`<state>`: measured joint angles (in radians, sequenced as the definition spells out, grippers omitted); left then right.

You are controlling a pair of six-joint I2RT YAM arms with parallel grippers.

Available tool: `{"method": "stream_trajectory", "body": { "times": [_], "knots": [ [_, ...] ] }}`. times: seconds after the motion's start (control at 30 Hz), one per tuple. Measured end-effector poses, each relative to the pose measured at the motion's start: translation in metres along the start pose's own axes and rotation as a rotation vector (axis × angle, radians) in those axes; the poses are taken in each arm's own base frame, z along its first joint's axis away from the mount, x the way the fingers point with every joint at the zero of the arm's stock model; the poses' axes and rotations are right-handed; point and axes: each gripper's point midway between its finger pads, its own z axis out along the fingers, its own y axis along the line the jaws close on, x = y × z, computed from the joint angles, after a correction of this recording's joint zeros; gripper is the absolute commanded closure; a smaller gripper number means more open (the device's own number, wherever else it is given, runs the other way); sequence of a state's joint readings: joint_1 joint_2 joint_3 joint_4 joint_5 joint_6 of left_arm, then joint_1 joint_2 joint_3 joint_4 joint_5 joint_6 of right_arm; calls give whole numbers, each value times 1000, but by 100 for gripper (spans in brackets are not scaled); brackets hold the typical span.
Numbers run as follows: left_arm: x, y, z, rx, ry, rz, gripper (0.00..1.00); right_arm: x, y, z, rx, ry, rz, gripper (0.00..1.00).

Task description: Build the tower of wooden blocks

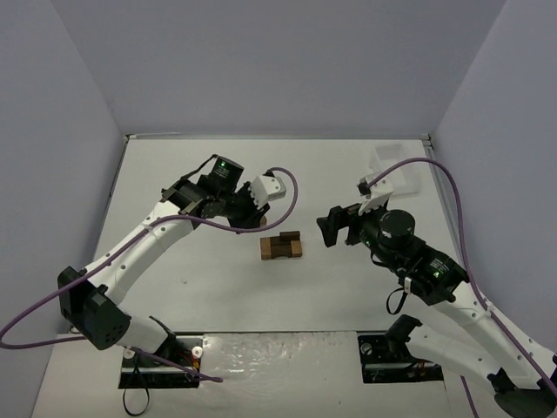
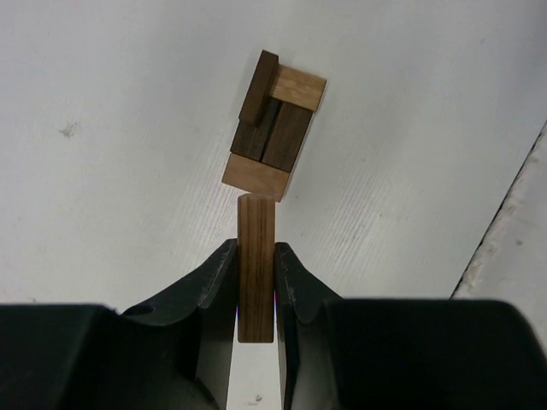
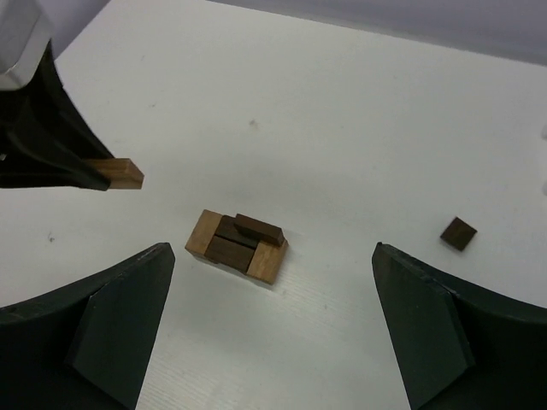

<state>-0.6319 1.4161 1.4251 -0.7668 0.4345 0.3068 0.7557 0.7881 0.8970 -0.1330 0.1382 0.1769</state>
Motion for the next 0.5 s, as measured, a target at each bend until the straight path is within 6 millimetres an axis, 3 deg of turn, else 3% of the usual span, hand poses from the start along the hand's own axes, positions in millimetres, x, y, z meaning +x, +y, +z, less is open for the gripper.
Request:
{"method": "stream_trajectory", "body": {
  "times": [0.27, 0.5],
  "knots": [
    [30, 5, 33, 93, 95, 239, 100, 19, -59, -14, 249, 51, 159, 1],
    [45, 9, 60, 163, 141, 314, 100, 43, -110, -20, 434, 146, 223, 1]
  ]
}}
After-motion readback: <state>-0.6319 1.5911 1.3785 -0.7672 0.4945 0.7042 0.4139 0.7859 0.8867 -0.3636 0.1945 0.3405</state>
